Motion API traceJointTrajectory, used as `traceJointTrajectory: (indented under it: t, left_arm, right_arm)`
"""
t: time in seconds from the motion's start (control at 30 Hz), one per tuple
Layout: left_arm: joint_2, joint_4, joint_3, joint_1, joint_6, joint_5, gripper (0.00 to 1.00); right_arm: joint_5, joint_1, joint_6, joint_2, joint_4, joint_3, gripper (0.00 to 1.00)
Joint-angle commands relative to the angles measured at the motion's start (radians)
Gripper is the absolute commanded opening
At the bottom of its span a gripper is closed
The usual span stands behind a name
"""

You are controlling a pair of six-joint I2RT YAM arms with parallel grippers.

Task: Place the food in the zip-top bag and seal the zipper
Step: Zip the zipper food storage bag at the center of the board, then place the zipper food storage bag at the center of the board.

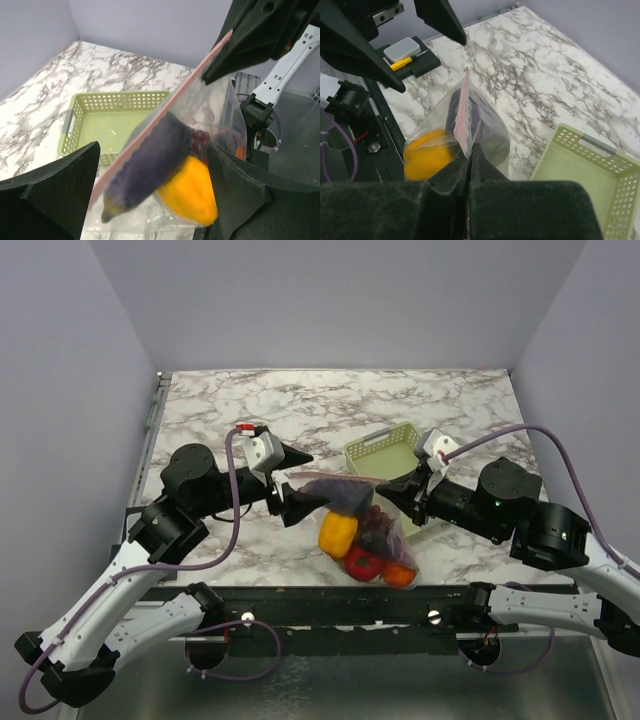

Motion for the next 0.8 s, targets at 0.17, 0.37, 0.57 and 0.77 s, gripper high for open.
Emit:
traceJointTrajectory:
  t: [0.17, 0.37, 0.57, 0.77]
  left_arm:
    - [0.001, 0.063, 0.042, 0.001, 0.078, 0.077, 0.98]
    - [0.014, 0.065, 0.025, 0.001, 0.087, 0.220, 0.99]
    - [0.010, 0.064, -0.021, 0.001, 0.068, 0.313, 0.99]
    - [0.000, 0.064, -0.095, 0.001, 0.055, 0.313, 0.99]
  right_arm:
    - [-0.210, -0.003, 0.006, 0.039, 0.020, 0.062, 0.01]
    - [-0.274, -0.003, 0.014, 0.071, 0.037, 0.064, 0.01]
    - [-0.298, -0.003, 0.017, 0.101, 0.052, 0.078, 0.01]
    - [-0.320, -0.002, 0.016, 0.120, 0.068, 0.094, 0.01]
